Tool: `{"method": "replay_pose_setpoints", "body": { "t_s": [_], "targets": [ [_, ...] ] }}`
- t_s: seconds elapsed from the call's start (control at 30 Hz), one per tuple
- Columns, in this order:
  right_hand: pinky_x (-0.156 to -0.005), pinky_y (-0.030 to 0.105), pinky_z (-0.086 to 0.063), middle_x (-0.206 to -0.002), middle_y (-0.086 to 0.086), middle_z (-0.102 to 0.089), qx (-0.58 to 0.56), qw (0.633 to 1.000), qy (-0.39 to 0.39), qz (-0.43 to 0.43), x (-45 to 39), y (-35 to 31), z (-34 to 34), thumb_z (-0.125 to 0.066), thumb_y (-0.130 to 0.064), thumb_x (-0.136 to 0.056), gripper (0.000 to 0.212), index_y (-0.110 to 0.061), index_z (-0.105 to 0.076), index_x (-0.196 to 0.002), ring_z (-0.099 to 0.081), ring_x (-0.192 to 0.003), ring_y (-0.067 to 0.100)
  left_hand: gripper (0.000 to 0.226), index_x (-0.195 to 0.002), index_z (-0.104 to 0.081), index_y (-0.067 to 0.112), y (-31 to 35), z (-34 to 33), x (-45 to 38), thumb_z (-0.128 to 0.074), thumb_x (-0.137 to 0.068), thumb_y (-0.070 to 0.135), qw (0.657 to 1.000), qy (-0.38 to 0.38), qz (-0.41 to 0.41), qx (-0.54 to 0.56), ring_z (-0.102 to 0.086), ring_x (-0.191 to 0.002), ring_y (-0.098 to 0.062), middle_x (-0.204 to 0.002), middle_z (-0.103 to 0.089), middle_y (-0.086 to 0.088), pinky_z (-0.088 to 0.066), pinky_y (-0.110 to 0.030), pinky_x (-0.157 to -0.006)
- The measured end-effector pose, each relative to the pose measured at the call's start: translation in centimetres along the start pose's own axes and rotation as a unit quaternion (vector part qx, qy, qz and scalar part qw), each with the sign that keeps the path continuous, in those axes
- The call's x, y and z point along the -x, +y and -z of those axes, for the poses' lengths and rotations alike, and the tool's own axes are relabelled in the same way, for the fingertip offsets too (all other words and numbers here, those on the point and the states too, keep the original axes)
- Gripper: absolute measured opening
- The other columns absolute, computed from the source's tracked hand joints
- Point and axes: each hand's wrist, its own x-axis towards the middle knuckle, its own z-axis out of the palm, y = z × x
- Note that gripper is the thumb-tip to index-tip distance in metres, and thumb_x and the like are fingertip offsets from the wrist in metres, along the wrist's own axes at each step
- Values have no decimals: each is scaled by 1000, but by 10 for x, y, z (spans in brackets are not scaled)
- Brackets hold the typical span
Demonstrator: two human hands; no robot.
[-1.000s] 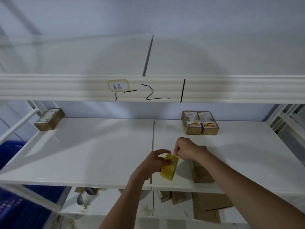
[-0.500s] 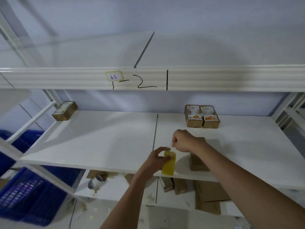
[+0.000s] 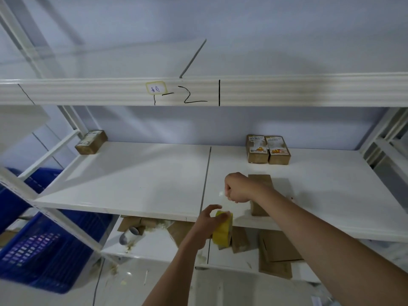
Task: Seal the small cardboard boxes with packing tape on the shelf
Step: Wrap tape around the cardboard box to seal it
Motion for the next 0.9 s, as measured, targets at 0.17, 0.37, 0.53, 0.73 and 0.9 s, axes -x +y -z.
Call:
{"method": "replay_pose_setpoints", "body": {
  "t_s": [0.17,0.37,0.53,0.73,0.9],
  "targets": [
    [-86,34,-55,-109,13,-68,-11,1000,18,4,-10,-4,-12,-60,-5,-95,13,-1,-67,-105,-67,-98,25,63,-125,-51,27,-19,0,0,-70,-79,65,997,37,60,8,-62,-103,-23,-116,-60,-3,-56,-43,-92],
    [-74,27,-52,-101,12,-72,-52,996,57,-37,-32,-5,-41,-66,-2,-91,11,-1,-74,-98,-67,-86,22,104,-126,-55,16,-46,8,-17,-73,-50,85,991,73,106,-25,-65,-104,-25,-117,-64,-5,-56,-46,-92],
    [-81,25,-53,-100,12,-73,-75,994,58,-52,-53,-8,-64,-69,0,-89,9,-2,-76,-93,-69,-93,24,75,-116,-61,12,-55,22,-20,-68,-74,73,986,57,158,-17,-65,-100,-23,-106,-66,-3,-55,-42,-96],
    [-81,24,-51,-99,11,-72,-76,993,63,-70,-74,-7,-86,-65,-2,-92,10,-4,-75,-93,-69,-92,22,54,-86,-56,18,-66,31,-42,-63,-80,71,983,63,167,-45,-66,-94,-22,-100,-67,-4,-55,-42,-94],
    [-84,27,-54,-97,12,-72,-66,993,62,-83,-87,-6,-94,-60,1,-93,15,-3,-75,-93,-69,-92,24,52,-78,-53,18,-75,30,-58,-59,-84,69,980,70,181,-55,-60,-80,-16,-89,-62,-1,-52,-34,-84]
  ]
}}
